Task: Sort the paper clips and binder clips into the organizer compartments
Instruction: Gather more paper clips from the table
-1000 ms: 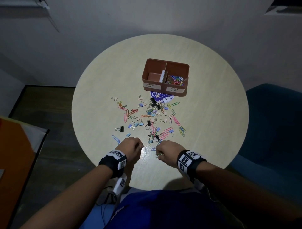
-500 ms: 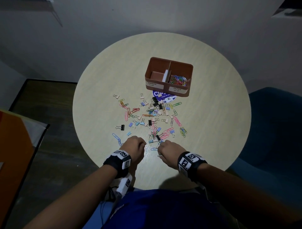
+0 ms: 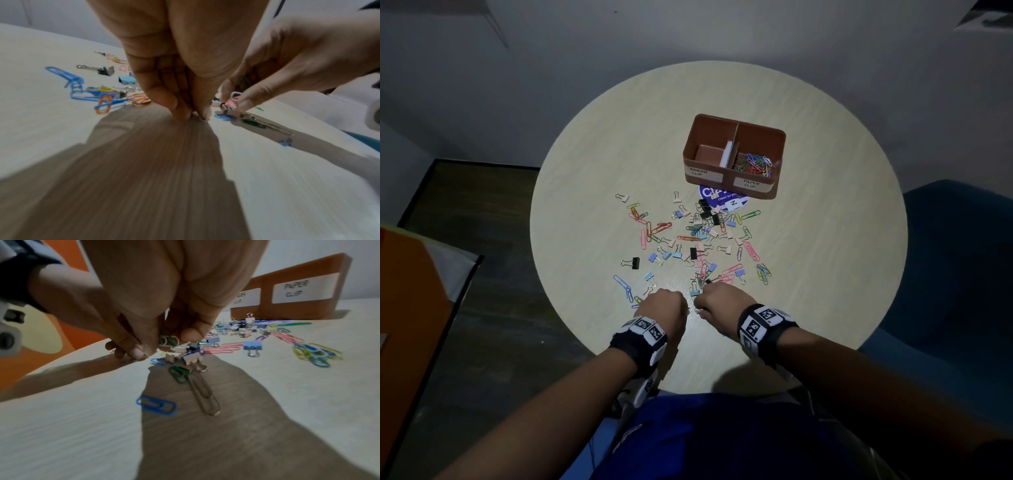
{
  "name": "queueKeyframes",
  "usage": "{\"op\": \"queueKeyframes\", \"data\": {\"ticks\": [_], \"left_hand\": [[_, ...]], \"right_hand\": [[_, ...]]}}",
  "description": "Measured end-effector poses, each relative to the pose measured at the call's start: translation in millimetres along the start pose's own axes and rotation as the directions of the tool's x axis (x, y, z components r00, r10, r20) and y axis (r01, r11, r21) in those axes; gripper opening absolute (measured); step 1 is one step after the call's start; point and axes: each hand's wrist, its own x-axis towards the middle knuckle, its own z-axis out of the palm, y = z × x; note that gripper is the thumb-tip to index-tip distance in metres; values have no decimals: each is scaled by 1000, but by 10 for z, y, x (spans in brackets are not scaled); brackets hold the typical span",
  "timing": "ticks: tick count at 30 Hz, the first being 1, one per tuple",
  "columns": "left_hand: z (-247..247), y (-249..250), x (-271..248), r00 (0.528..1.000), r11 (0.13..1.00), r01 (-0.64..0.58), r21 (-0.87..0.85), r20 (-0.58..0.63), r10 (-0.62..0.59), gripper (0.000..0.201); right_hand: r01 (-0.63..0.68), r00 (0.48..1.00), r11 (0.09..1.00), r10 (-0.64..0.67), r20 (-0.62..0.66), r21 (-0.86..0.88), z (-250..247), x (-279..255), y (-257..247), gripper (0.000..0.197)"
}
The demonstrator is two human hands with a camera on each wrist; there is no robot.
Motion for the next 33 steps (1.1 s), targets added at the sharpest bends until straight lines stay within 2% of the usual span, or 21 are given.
{"op": "queueKeyframes", "data": {"ticks": [3,6,12,14,17,20,23,27,28,30,33], "left_hand": [[-39,69,-2,999,997,2,74,36,-4,16],[-48,105,1,999,996,10,92,48,-14,14],[-38,101,-27,997,997,71,-42,44,-69,11],[-67,58,-30,993,984,115,-132,56,-109,17],[-157,-30,-48,985,938,174,-300,33,-172,25],[-338,-15,-53,977,888,174,-426,-39,-210,25],[-626,40,76,976,869,88,-488,-132,-173,22],[-1161,226,444,977,865,-29,-501,-199,-82,14],[-1302,302,539,968,870,-61,-489,-241,-67,14],[-1582,465,740,949,888,-111,-447,-312,-39,19],[-1973,692,1053,932,900,-152,-408,-362,-7,22]], "right_hand": [[3,999,990,1,32,-144,16,66,-47,18],[-11,999,980,18,37,-199,8,84,-82,17],[32,997,966,-11,83,-258,-6,97,-113,25],[1,998,984,11,62,-178,-3,89,-106,21],[-149,988,974,155,-20,173,-104,56,-64,11],[-248,933,814,347,-97,526,-262,8,45,20],[-272,881,700,457,-121,661,-474,-4,193,17],[-168,777,394,618,-125,904,-885,41,454,12],[-144,756,360,641,-133,922,-1012,54,533,12],[-123,718,348,678,-159,929,-1278,103,717,10],[-123,614,370,757,-222,921,-1598,231,1017,6]]}}
